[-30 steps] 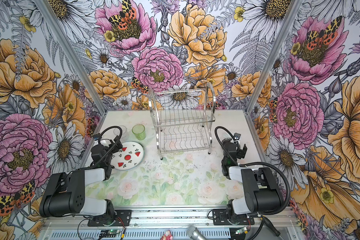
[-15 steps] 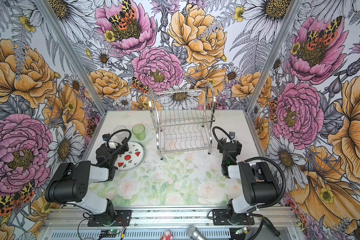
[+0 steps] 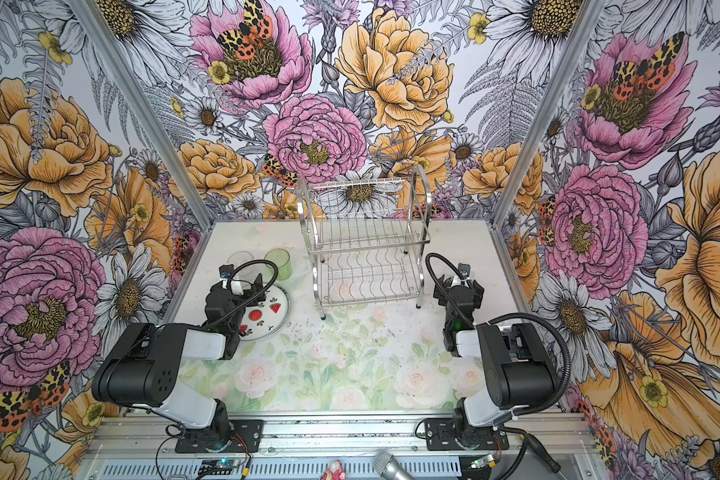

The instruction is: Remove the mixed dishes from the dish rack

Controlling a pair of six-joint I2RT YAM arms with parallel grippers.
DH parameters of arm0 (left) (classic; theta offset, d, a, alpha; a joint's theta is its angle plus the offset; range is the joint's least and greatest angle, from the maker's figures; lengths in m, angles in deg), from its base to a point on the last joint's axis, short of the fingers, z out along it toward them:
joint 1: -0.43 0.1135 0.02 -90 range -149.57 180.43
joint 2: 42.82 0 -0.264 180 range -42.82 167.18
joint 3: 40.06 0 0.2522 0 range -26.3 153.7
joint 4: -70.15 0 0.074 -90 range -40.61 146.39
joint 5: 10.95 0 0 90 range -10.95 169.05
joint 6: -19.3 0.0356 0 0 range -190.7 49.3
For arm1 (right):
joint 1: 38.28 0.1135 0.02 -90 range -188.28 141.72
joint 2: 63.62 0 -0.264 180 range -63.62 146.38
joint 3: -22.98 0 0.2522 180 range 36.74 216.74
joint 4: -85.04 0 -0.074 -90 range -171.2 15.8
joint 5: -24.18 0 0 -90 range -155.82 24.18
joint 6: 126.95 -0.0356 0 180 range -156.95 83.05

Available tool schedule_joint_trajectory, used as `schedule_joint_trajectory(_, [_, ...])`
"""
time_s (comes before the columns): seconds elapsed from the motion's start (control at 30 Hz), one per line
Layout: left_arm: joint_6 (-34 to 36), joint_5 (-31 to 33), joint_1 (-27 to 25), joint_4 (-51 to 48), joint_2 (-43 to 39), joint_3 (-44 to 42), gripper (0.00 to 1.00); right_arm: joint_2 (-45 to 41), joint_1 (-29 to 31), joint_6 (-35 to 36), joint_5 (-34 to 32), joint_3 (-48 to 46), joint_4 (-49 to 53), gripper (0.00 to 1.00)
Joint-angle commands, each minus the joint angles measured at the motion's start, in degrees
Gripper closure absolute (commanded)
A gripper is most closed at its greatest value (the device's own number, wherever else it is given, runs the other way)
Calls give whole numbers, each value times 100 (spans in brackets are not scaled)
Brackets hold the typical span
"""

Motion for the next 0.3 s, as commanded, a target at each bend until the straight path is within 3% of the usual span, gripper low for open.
schedule_joint_trajectory(0.0, [133,227,-36,169,-53,-20,1,21,-47,18,66,-15,-223,6])
schedule_joint_trajectory(0.27, [136,190,-21,118,-53,-3,1,7,-46,13,60,-16,-220,5])
